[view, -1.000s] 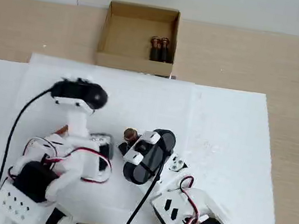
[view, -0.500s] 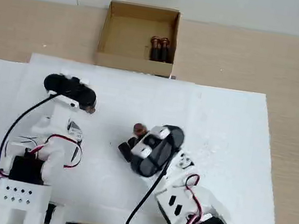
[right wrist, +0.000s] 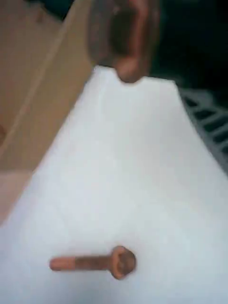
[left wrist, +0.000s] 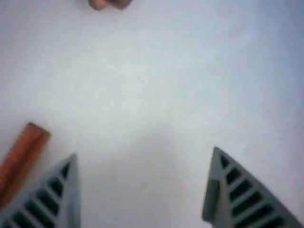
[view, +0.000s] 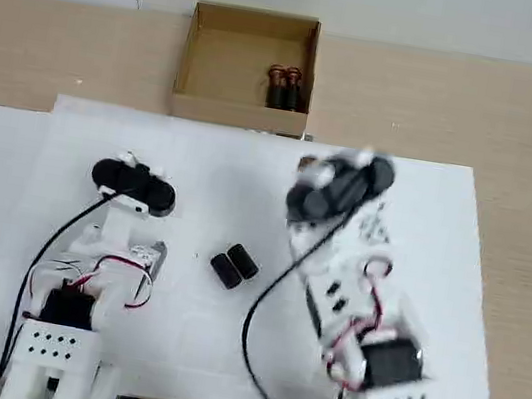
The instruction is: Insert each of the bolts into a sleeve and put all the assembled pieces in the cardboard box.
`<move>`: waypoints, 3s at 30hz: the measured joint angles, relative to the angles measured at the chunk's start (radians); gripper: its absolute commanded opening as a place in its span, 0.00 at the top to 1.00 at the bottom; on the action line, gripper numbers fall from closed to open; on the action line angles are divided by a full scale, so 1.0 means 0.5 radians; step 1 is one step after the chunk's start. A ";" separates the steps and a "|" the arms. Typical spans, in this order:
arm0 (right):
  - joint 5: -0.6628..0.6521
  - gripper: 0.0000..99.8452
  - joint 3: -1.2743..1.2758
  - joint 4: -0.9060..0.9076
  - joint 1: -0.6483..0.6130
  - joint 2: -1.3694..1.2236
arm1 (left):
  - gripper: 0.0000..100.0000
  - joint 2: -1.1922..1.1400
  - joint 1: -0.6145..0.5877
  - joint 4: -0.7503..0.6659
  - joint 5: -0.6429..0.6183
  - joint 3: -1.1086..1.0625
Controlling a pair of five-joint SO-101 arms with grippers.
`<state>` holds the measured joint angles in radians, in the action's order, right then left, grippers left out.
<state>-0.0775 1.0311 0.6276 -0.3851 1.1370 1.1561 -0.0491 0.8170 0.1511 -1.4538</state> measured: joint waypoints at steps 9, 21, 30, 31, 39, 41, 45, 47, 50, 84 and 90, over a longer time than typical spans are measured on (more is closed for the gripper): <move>0.114 1.00 -0.997 -0.015 0.031 -1.194 | 0.82 0.000 0.000 -0.025 0.000 -0.003; 0.114 1.00 -2.277 -0.021 0.040 -2.532 | 0.83 0.000 0.000 -0.021 0.000 -0.003; 0.114 1.00 -3.173 -0.021 0.040 -3.422 | 0.83 0.000 0.000 -0.021 0.000 -0.003; 0.114 1.00 -3.268 -0.021 0.043 -3.511 | 0.83 0.000 0.000 -0.021 0.000 -0.003; -0.064 0.99 -3.940 -0.021 -0.025 -4.134 | 0.83 0.000 0.000 -0.021 0.000 -0.003; -0.101 0.99 -4.066 -0.021 -0.040 -4.235 | 0.83 0.000 0.000 -0.021 0.000 -0.003; -0.261 0.93 -4.189 -0.021 -0.077 -4.370 | 0.83 0.000 0.000 -0.021 0.000 -0.003; -0.319 0.85 -4.189 -0.012 -0.104 -4.407 | 0.83 0.000 0.000 -0.021 0.000 -0.003; -0.405 0.75 -4.189 0.110 -0.147 -4.419 | 0.83 0.000 0.000 -0.021 0.000 -0.003; 0.040 1.00 -5.287 2.194 -0.282 -4.336 | 0.83 0.000 -0.021 -0.021 0.000 -0.003; 0.040 1.00 -4.793 2.194 -0.285 -3.980 | 0.83 0.000 -0.236 -0.049 -0.160 -0.003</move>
<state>-0.0575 -1.3656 1.7246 -0.5278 -0.8531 1.1561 -0.1672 0.7925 0.0713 -1.4553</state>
